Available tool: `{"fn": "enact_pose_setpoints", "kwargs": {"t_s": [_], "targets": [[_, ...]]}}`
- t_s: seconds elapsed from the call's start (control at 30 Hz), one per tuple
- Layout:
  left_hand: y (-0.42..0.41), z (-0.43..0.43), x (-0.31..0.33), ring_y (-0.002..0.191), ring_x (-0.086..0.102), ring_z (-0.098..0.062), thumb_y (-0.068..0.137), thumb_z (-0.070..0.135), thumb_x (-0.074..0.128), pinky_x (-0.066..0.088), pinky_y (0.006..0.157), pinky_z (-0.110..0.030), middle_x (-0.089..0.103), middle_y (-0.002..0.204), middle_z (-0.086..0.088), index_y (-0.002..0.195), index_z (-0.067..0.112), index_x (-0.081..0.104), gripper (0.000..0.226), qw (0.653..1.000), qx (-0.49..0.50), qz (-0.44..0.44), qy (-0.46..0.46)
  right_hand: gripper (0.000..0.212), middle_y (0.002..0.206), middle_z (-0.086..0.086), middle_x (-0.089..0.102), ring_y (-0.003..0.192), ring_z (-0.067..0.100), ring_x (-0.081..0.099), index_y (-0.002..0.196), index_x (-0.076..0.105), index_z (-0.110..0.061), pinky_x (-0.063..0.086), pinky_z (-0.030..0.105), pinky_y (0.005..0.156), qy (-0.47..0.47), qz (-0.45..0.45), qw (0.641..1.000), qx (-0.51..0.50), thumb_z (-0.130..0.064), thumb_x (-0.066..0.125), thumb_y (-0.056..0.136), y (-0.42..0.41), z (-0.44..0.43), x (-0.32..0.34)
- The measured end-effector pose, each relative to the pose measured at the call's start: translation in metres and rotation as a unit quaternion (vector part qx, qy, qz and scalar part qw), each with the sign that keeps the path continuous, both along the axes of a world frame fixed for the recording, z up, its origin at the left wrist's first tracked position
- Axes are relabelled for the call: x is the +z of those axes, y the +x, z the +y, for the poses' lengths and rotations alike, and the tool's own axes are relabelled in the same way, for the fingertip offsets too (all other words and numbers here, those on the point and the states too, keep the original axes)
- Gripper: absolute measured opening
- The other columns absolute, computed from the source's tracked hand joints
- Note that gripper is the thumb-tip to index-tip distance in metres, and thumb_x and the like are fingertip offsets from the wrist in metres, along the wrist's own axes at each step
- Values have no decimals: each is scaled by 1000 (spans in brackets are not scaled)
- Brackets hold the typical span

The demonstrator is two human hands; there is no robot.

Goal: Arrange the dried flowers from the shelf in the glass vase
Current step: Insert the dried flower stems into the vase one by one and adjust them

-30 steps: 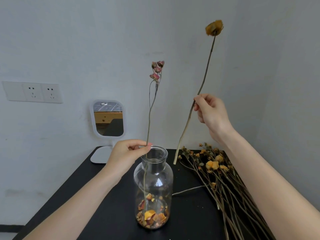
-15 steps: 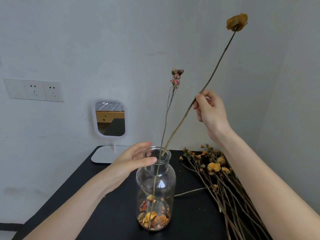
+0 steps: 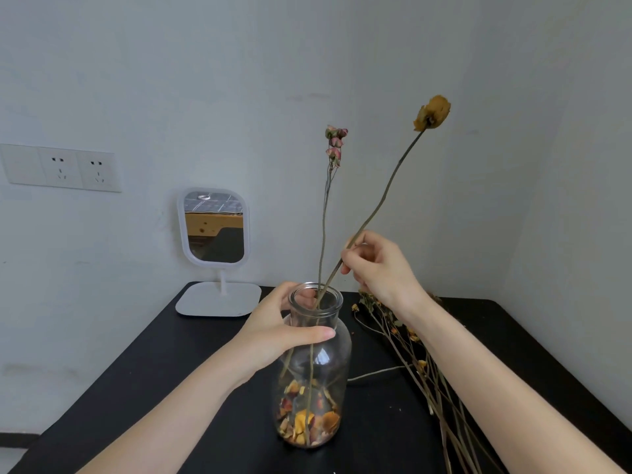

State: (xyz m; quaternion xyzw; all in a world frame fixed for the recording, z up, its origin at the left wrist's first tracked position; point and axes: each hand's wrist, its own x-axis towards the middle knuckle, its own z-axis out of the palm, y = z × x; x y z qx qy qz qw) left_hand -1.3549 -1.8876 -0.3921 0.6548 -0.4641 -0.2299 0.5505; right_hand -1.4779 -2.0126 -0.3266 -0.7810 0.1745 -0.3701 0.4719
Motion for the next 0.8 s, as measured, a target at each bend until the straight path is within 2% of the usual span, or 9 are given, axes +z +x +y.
{"fn": "enact_pose_setpoints", "kwargs": {"t_s": [0.1, 0.27, 0.33, 0.43, 0.53, 0.67, 0.8], "targets": [[-5, -6, -4, 89, 56, 16, 53, 36, 88, 44, 67, -5, 63, 100, 19, 101, 38, 54, 60, 1000, 20, -1, -21, 6, 64, 0, 56, 43, -4, 47, 83, 57, -9, 37, 6, 44, -9, 17, 1000, 4, -7, 58, 88, -2, -1, -6], [-15, -15, -8, 83, 57, 16, 52, 33, 88, 43, 61, 0, 63, 96, 16, 98, 35, 51, 60, 997, 53, -4, -55, 6, 67, -2, 52, 46, -2, 44, 85, 60, -17, 35, 12, 42, 9, 104, 994, 38, -12, 61, 88, -7, -2, -9], [-18, -16, -9, 83, 55, 18, 51, 36, 88, 43, 60, -2, 62, 95, 18, 97, 36, 49, 60, 996, 64, -7, -59, 3, 66, -2, 49, 43, -1, 41, 89, 59, -15, 33, 14, 40, 29, 105, 993, 39, -18, 61, 89, -9, -3, -4], [-19, -15, -10, 84, 54, 19, 51, 40, 87, 43, 63, -8, 61, 96, 19, 98, 39, 49, 60, 996, 67, -8, -55, 11, 62, -3, 47, 39, 1, 37, 91, 58, -14, 31, 14, 39, 59, 49, 997, 22, -25, 59, 91, -12, -6, 4], [-19, -16, -10, 86, 54, 17, 49, 42, 86, 44, 67, -11, 61, 96, 19, 97, 39, 49, 61, 996, 73, -5, -57, 17, 58, -4, 46, 41, 3, 35, 86, 61, -12, 30, 15, 40, 70, 4, 997, 18, -27, 56, 92, -14, -8, 9], [-20, -19, -13, 94, 59, 0, 45, 45, 86, 48, 79, -21, 62, 99, 15, 97, 37, 50, 64, 993, 90, 2, -70, 24, 57, -4, 46, 40, 2, 37, 75, 61, -14, 32, 14, 40, 27, 32, 999, 21, -27, 53, 94, -13, -7, 3], [-19, -22, -16, 98, 59, -4, 48, 43, 87, 50, 83, -26, 61, 102, 14, 97, 37, 50, 62, 992, 96, 1, -77, 25, 59, -4, 46, 39, 1, 39, 74, 60, -15, 32, 12, 39, 10, 54, 998, 14, -27, 52, 94, -10, -9, -2]]}}
